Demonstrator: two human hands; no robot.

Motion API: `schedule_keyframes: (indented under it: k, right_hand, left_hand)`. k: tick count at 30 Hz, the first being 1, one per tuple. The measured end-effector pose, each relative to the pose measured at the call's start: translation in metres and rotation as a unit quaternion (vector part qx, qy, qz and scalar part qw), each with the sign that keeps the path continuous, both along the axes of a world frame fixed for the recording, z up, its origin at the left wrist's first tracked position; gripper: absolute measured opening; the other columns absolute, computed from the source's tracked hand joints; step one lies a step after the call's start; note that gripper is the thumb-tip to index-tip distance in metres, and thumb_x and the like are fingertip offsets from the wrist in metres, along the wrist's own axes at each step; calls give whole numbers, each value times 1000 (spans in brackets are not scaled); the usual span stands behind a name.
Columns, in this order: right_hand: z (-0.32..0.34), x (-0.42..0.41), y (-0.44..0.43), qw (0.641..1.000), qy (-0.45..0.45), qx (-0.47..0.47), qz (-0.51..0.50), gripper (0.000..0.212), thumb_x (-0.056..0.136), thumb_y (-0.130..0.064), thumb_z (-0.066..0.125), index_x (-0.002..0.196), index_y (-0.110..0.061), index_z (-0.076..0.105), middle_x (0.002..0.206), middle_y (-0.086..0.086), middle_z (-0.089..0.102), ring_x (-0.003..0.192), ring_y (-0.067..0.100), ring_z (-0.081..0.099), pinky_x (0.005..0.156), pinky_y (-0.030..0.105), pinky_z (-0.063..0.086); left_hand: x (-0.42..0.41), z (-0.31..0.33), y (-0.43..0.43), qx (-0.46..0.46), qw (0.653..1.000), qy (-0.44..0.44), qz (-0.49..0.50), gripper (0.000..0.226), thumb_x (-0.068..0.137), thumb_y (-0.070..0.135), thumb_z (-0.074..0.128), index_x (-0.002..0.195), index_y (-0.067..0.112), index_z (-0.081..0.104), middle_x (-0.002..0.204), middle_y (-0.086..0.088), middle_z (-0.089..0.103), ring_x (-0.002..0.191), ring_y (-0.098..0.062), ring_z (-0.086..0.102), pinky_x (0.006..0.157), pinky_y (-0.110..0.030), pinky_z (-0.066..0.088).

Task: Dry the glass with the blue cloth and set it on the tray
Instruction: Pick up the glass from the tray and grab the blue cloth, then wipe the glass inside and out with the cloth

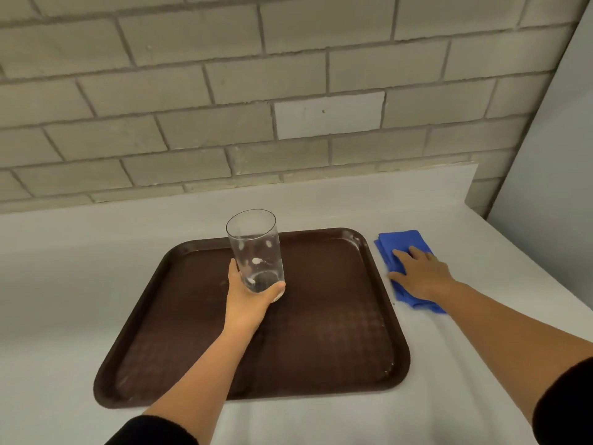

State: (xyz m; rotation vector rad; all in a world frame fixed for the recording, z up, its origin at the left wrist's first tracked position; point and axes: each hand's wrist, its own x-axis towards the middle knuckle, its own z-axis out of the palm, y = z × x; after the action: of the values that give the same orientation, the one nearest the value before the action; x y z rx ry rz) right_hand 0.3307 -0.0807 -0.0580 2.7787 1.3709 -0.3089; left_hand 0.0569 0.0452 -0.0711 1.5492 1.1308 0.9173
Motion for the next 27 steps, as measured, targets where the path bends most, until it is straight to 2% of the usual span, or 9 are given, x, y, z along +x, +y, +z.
schedule_keyframes:
  k: [4, 8, 10, 13, 16, 18, 20, 23, 27]
  right_hand:
    - [-5, 5, 4, 996, -52, 75, -14, 44, 89, -18, 45, 132, -14, 36, 133, 13, 44, 114, 33, 44, 93, 36, 39]
    - [4, 16, 6, 976, 38, 204, -58, 27, 86, -4, 45, 111, 1, 51, 107, 22, 59, 92, 34, 54, 73, 33, 43]
    - [18, 12, 8, 938, 130, 308, -97, 20, 85, -5, 47, 100, 3, 56, 92, 22, 62, 75, 29, 52, 59, 29, 37]
    - [45, -15, 16, 861, 244, 437, -91, 18, 81, -3, 49, 96, 0, 59, 80, 15, 60, 67, 23, 52, 58, 28, 42]
    - [82, -64, 32, 778, 324, 537, -32, 17, 81, -6, 51, 84, -20, 60, 71, 0, 60, 62, 12, 56, 49, 10, 47]
    - [106, -99, 41, 734, 341, 587, 9, 21, 82, -8, 53, 84, -28, 58, 77, -3, 61, 66, 9, 58, 53, 5, 46]
    - [123, -133, 44, 723, 321, 608, 67, 23, 83, -7, 55, 98, -23, 58, 96, -4, 60, 83, 7, 58, 70, 1, 44]
    - [124, -184, 42, 750, 239, 573, 229, 33, 82, -10, 53, 114, -15, 58, 127, -10, 47, 115, -4, 40, 99, 8, 32]
    - [113, -211, 39, 797, 107, 484, 345, 40, 88, -35, 36, 124, -27, 52, 139, -21, 24, 135, -4, 8, 109, 13, 1]
  left_hand:
    - [3, -3, -1, -22, 998, 20, 57, 75, 52, 34, 82, 117, 25, 48, 92, 20, 60, 89, -3, 61, 65, -13, 40]
    - [-1, 3, 3, -27, 997, 10, 65, 61, 51, 39, 81, 104, 26, 55, 88, 17, 63, 82, 0, 61, 62, -13, 39]
    - [-1, 11, 3, -41, 996, -23, 71, 45, 59, 38, 78, 98, 26, 58, 85, 14, 63, 85, -5, 62, 64, -15, 40]
    - [-1, 31, 4, -109, 984, -137, 20, 25, 75, 31, 68, 99, 26, 61, 95, 1, 69, 91, -16, 67, 77, -27, 51]
    - [-1, 59, 3, -173, 953, -237, -69, 25, 79, 27, 62, 103, 19, 61, 93, -4, 70, 80, -16, 70, 64, -27, 56]
    - [0, 74, -2, -202, 933, -275, -111, 40, 67, 34, 67, 102, 15, 61, 84, -3, 71, 71, -14, 70, 57, -26, 56]
    - [3, 85, -9, -226, 915, -301, -146, 47, 55, 39, 69, 94, 13, 64, 78, -3, 73, 70, -15, 70, 61, -28, 58]
    - [0, 98, -21, -265, 874, -360, -189, 26, 73, 35, 59, 85, 17, 72, 83, -1, 75, 77, -13, 72, 68, -28, 59]
    - [-18, 97, -32, -265, 866, -389, -170, 8, 83, 23, 56, 89, 27, 59, 56, 8, 71, 52, -2, 67, 45, -16, 53]
